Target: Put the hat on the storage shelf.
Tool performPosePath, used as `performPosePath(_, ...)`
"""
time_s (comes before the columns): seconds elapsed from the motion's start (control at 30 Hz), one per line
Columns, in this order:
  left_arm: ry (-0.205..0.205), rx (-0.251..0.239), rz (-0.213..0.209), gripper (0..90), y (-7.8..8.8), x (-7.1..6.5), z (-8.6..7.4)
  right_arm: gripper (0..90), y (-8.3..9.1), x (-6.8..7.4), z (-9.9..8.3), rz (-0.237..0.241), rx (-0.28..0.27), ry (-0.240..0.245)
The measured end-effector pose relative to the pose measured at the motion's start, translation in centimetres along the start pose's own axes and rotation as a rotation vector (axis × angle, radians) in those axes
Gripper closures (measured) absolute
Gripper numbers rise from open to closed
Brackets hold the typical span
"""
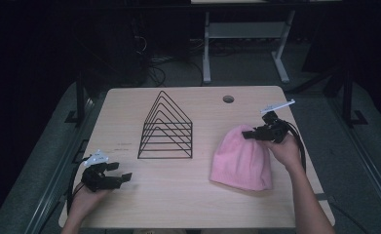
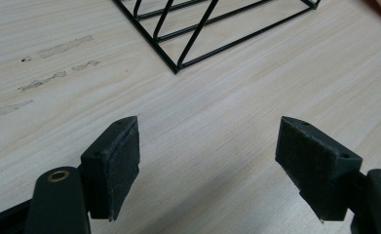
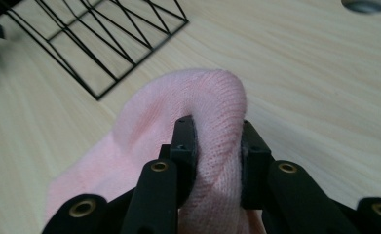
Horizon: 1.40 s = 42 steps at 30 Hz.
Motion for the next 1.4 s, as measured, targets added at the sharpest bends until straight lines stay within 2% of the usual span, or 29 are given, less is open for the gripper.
performPosePath(0.07, 0.000, 0.001, 0.000, 23.9, 0.0, 0.0, 0.0, 73.5, 0.2, 0.3, 0.1, 0.000, -0.005, 0.010)
performPosePath(0.1, 0.000, 0.001, 0.000, 23.9, 0.0, 0.0, 0.0, 73.5, 0.6, 1.1, 0.5, 0.004, -0.017, 0.027)
performPosePath(0.4, 0.008, -0.001, -0.002, 24.0, -0.1, -0.3, 0.0, 73.8, 2.2, 3.8, 2.2, 0.014, -0.057, 0.093)
performPosePath(0.57, -0.008, 0.003, -0.001, 24.0, 0.0, -0.1, 0.0, 73.8, 3.1, 4.9, 3.0, 0.015, -0.076, 0.120)
performPosePath(0.8, 0.014, -0.005, -0.008, 24.0, 0.0, -0.3, 0.1, 73.8, 4.2, 6.0, 4.3, 0.011, -0.108, 0.148)
performPosePath(0.93, 0.006, -0.009, -0.013, 24.3, 0.1, -0.2, 0.2, 73.8, 4.6, 6.4, 4.9, 0.009, -0.117, 0.161)
performPosePath(1.27, 0.013, -0.012, -0.035, 24.6, 0.1, -0.4, 0.3, 73.8, 5.1, 7.5, 6.3, 0.040, -0.143, 0.183)
performPosePath(1.4, 0.028, -0.014, -0.042, 24.6, 0.1, -0.4, 0.3, 73.8, 5.3, 7.8, 6.9, 0.048, -0.149, 0.187)
Point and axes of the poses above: each handheld gripper's, and its own axes: y roughly backward along the jaws, z roughly out of its top, x roughly to its left, the point moved 10 cm from there along -y, roughly forward along the jaws, and after that the axes turned 8 degrees about z, right-handed, at the moved point
